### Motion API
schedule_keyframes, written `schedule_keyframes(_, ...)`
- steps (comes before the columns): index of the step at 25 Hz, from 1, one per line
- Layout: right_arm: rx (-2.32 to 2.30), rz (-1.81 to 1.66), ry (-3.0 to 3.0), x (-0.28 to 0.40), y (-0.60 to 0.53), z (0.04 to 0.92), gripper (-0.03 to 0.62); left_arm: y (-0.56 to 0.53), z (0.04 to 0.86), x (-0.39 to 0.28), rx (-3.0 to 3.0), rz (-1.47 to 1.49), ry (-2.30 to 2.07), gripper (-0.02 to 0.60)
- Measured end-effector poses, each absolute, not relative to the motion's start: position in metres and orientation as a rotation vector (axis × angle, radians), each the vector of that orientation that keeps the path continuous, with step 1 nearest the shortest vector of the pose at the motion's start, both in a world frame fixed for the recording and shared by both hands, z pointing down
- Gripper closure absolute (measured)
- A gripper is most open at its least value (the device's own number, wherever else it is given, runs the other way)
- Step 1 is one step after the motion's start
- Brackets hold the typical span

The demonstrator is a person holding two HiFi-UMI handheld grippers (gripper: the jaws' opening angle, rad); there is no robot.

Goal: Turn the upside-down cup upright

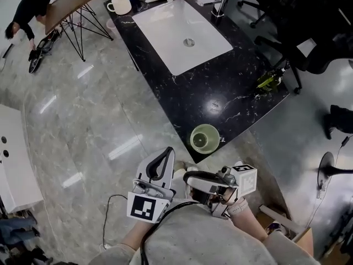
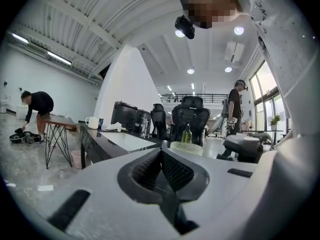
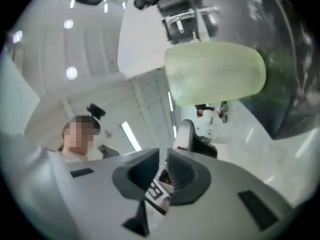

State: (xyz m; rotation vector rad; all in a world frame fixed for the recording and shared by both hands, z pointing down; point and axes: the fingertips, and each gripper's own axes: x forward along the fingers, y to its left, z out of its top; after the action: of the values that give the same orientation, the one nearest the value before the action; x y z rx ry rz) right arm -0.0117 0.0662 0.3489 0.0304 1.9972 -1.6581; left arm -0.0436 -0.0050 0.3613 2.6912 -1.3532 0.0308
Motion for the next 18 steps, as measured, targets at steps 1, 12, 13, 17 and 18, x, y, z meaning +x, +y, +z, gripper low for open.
schedule_keyframes(1,-0.055,-1.628,2.126,-0.014,0.069,0.350,0.554,-0.004,0.360,-0.042,2.692,0.023,-1.348,0.574)
schedule_keyframes(12,-0.730,-1.182,2.674,-0.001,0.052,0.342,0.588,-0.002,0.343,-0.024,2.723,-0.033,-1.277,0.574)
schedule_keyframes(13,-0.769,-1.146,2.698,0.000,0.050,0.341,0.588,-0.003,0.343,-0.023,2.721,-0.034,-1.278,0.574)
schedule_keyframes(17,-0.898,-0.997,2.783,0.004,0.040,0.340,0.588,-0.004,0.340,-0.021,2.722,-0.037,-1.280,0.574)
schedule_keyframes(18,-0.915,-0.972,2.793,0.005,0.039,0.340,0.588,-0.004,0.340,-0.020,2.722,-0.038,-1.281,0.574)
